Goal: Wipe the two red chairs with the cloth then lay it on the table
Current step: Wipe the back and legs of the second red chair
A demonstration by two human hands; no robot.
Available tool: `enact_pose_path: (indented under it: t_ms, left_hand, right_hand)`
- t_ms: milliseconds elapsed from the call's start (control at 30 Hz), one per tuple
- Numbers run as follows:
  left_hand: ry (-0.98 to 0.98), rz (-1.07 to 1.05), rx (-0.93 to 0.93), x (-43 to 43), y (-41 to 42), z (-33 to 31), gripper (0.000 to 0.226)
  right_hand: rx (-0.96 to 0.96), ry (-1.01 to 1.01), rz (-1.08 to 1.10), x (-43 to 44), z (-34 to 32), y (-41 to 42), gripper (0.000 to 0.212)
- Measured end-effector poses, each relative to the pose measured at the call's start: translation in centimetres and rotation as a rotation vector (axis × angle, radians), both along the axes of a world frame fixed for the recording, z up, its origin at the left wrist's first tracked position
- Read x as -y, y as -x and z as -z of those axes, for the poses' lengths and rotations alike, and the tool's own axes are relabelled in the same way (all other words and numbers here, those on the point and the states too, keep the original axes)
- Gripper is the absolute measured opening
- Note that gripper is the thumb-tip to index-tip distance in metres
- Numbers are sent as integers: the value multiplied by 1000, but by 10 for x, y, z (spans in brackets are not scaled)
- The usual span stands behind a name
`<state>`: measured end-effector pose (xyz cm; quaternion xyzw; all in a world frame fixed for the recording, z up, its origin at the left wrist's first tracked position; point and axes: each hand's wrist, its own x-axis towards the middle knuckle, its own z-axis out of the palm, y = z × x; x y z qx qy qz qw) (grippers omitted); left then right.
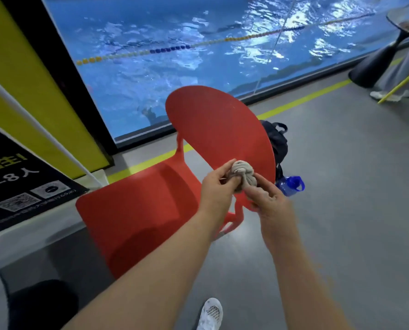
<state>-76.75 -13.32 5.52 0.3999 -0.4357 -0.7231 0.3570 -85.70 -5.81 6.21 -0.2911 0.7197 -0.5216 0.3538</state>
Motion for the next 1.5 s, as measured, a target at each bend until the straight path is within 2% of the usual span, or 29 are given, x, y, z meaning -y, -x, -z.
enact_pose_path:
  t_ms: [67,167,200,267,333,400,467,500,533,567,667,767,800,833,867,900,933,967,1000,1033,1067,1133,1200,1267,1333,1400,1467,1500]
  left_hand:
    - [19,-12,30,4,-15,-8,23]
    - [107,-70,165,13,-27,-15,11]
    - [153,-92,229,17,-27,-14,15]
    - [231,-112,378,25,-25,-9,35]
    - [213,-155,397,31,-18,-13,39]
    - [91,-208,219,36,-8,-21,28]
    - [5,-186,-5,39,-1,-27,43]
    - [1,-130,-23,41,1,-26,52]
    - [6,-103,-7,41,4,-27,51]
    - [5,-114,41,40,8,-26,40]
    - [-13,-250,125,33,12,-26,15]
    - [-16,-309,85,30,4,-30,9]
    - [15,-326,140,30,5,-31,10]
    - [81,-391,321,30,9,-30,14]
    - [159,-519,607,31,15,-25,23]
    - [184,-707,854,29,27,-19,32]
    - [166,-865,906,25,43,-18,35]
    - [154,-930,817,20,61,-17,34]
    - [108,-898,621,16,78,-17,32]
    - [32,-800,424,15,95,-15,32]
    - [-23,-684,307,16,110,-9,34]
    - [-10,-514,349,27,132,9,41]
    - [84,-348,496,38,145,26,45]
    - [126,-247,526,47,149,41,47]
    - [90,-311,380,54,148,49,42]
    - [-3,-512,204,66,141,52,40]
    - [-94,-675,221,80,131,55,39]
    - [-117,-697,299,89,127,57,34]
  right_hand:
    - [-175,-36,-74,9,-17,3,14]
    - [-563,-35,-216,33,-41,16,10]
    - [-598,-42,-281,42,-48,20,9]
    - [-530,-47,-415,60,-57,25,10]
    - [-471,-42,-491,79,-66,30,20]
    - [-435,-15,-545,101,-72,38,28]
    - [-360,-21,-635,123,-77,45,28]
    - [-317,-46,-667,130,-77,46,27]
    - [-263,-77,-700,137,-77,49,26]
    - [-198,-116,-738,144,-77,51,25]
    - [83,-267,-891,153,-83,59,22]
    - [339,-441,-1101,162,-94,74,51]
    - [351,-482,-1142,165,-96,77,52]
    - [245,-495,-1172,169,-95,78,48]
    - [-33,-482,-1179,172,-92,78,42]
    - [-395,-443,-1154,177,-86,78,38]
    - [-737,-390,-1108,181,-81,77,37]
    - [-971,-365,-1079,183,-77,77,37]
    - [-1095,-370,-1084,185,-72,77,36]
    - [-1175,-395,-1124,187,-68,78,34]
    - [-1252,-432,-1186,188,-65,80,31]
    - [-1372,-442,-1267,195,-59,88,25]
    - [-1421,-368,-1250,205,-60,98,23]
    - [-1424,-258,-1237,218,-59,110,21]
    - [-1456,-162,-1298,231,-57,116,19]
    - [-1560,-57,-1412,243,-51,114,12]
    - [-1652,66,-1464,252,-44,110,25]
    - [-1716,91,-1452,257,-42,107,26]
